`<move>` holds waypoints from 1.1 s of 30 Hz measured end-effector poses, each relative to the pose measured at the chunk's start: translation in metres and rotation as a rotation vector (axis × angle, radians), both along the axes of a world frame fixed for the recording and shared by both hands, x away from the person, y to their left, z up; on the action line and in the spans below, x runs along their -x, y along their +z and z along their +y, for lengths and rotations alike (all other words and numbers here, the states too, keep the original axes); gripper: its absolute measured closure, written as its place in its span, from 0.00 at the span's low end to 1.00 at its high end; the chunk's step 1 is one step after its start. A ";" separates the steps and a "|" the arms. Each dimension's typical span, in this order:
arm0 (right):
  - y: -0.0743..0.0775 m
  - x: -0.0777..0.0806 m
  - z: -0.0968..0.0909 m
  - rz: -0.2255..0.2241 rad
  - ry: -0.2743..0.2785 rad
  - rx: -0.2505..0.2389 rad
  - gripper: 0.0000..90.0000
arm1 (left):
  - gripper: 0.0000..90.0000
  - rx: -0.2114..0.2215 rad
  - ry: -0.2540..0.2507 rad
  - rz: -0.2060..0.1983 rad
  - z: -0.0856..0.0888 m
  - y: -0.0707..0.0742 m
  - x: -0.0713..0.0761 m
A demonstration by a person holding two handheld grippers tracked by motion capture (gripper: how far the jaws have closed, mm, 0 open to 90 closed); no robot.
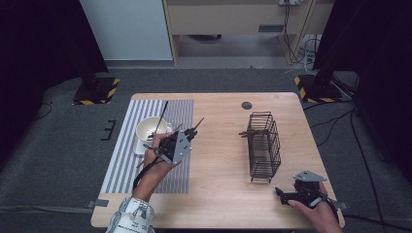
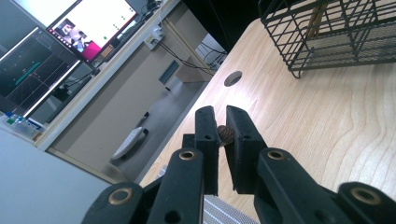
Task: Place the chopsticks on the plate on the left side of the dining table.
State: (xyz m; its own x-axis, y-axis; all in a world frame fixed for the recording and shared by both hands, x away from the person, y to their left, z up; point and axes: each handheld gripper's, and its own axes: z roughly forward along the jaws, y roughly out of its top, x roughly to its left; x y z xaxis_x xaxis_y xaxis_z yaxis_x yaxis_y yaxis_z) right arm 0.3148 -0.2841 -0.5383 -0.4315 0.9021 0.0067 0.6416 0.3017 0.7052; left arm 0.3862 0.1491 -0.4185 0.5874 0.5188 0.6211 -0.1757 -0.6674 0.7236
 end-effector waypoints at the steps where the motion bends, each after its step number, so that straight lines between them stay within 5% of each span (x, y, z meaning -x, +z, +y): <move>1: 0.000 0.000 0.000 0.000 0.000 0.000 0.00 | 0.92 0.000 0.000 -0.001 0.001 0.000 0.000; 33: 0.000 0.000 0.000 0.000 0.000 0.000 0.00 | 0.92 0.009 0.075 0.030 0.048 -0.017 0.008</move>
State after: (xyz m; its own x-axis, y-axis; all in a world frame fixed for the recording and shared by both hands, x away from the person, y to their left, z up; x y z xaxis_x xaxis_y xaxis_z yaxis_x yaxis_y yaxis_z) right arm 0.3149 -0.2841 -0.5383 -0.4315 0.9021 0.0066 0.6415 0.3017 0.7053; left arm 0.3779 0.1973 -0.4358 0.5653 0.5672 0.5989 -0.1035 -0.6715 0.7337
